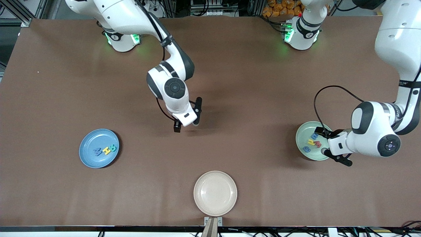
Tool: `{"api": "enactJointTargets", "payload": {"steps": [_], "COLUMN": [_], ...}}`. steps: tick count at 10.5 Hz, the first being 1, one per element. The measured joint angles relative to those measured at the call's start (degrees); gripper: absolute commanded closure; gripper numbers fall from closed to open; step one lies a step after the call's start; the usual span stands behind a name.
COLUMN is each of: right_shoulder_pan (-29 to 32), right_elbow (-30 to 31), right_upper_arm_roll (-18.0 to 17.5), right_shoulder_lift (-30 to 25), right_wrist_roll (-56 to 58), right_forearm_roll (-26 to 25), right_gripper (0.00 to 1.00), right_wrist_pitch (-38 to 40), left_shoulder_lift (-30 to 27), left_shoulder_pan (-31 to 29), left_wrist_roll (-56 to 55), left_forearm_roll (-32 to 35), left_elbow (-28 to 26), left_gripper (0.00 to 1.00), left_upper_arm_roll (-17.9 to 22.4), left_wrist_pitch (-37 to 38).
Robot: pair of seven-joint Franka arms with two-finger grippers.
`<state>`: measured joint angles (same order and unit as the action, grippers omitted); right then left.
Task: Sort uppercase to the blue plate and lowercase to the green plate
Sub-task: 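Release the E on the green plate while the right gripper reaches Q, then grasp the pink Q with the right gripper while the left gripper withdraws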
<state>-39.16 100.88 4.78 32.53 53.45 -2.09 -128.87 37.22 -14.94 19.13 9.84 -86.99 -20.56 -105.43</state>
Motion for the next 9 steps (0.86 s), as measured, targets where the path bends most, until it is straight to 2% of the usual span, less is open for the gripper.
{"api": "enactJointTargets", "payload": {"steps": [2, 4, 7, 9], "right_shoulder_pan": [2.8, 3.1, 1.2, -0.1], "right_elbow": [4.5, 8.0, 10.4, 10.8], "right_upper_arm_roll": [-0.1, -1.0, -2.0, -2.1], "right_shoulder_lift": [-0.1, -0.2, -1.0, -1.2], "right_wrist_roll": [7.8, 8.7, 8.1, 6.1], "right_forearm_roll": [0.0, 0.3, 4.6, 5.3], "right_gripper": [0.0, 0.0, 0.0, 0.0], "right_wrist_pitch": [-6.3, -10.5, -11.7, -12.2], "left_shoulder_lift": [-5.2, -11.5, -19.5, -23.0], "left_shoulder_pan": [0.0, 0.1, 0.1, 0.1], "left_wrist_roll": [0.0, 0.0, 0.0, -0.7], "left_forearm_roll": [0.0, 0.0, -0.1, -0.4], "left_elbow": [0.4, 0.6, 0.6, 0.5], "left_gripper": [0.0, 0.0, 0.0, 0.0], "left_upper_arm_roll": [-0.4, -1.1, -1.2, -1.1], "left_wrist_pitch": [2.6, 7.0, 10.6, 12.0]}}
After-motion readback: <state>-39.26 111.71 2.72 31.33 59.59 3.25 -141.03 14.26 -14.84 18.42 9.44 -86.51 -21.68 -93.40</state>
